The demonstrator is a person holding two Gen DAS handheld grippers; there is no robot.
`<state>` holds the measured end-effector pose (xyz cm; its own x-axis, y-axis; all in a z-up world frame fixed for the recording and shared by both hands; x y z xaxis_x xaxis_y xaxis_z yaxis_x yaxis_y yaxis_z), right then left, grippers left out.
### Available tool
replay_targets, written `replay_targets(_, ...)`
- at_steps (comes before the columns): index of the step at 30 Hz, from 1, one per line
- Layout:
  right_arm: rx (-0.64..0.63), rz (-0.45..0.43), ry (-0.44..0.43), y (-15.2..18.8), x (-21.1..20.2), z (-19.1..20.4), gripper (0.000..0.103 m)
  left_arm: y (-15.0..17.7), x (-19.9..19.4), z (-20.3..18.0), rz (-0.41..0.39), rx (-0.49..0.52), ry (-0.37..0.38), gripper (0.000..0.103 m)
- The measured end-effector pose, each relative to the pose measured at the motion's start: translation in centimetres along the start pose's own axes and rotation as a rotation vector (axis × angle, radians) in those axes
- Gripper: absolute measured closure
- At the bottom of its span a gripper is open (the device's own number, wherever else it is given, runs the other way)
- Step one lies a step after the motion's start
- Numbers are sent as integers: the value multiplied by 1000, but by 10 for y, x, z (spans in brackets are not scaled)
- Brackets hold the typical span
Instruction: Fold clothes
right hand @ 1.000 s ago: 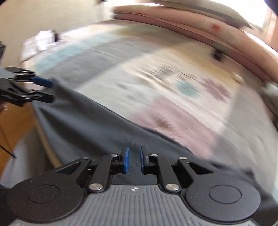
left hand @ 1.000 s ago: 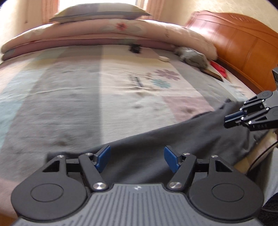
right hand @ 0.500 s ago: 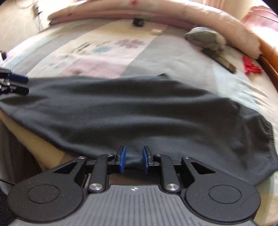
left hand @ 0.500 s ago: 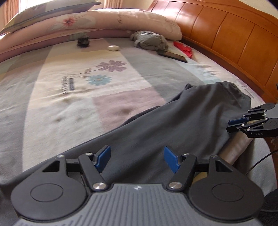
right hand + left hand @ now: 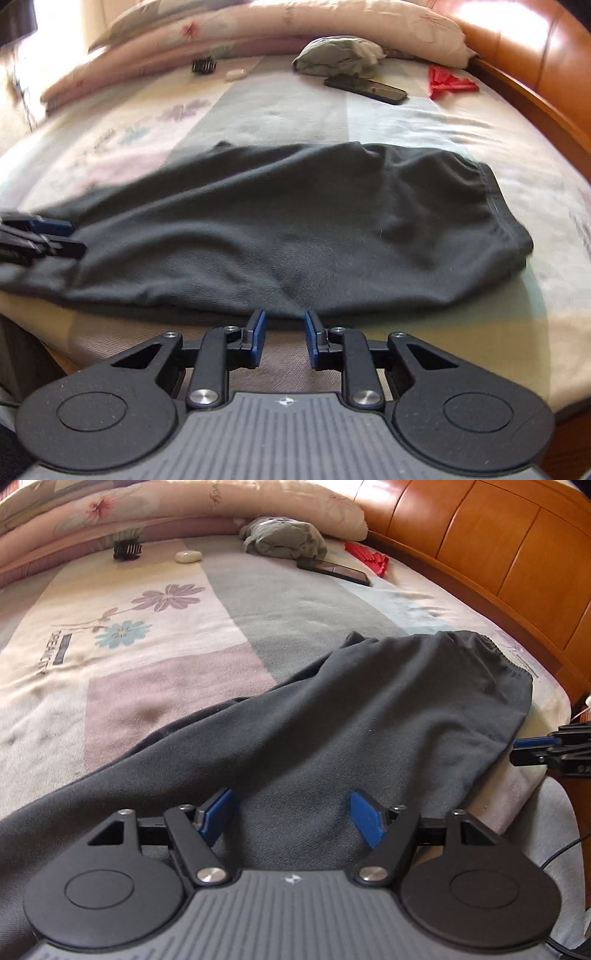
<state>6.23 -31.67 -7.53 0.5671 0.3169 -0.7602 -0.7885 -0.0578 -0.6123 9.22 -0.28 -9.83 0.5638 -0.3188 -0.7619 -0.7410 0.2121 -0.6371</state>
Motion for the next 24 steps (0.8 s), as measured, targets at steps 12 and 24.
replay_targets(12,243,41,-241,-2,33,13,75,-4,-25,-22,-50,54,-27,30)
replay_targets(24,-812,-3,211,12,36,97,75,2,-28,-19,-59,41,-5,30)
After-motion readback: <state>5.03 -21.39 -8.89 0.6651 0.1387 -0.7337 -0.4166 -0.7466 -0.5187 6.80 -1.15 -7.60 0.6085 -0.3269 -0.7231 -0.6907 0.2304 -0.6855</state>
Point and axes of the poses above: each gripper's, at about its wrist camera, not at the fingertips, and x roughly the way its jaws point, z to its left, y to its underside, the point moved 2 cm from there along x, roughly the way its jaws point, and after that the axes turned 2 degrees about x, right-handed, at the moved point
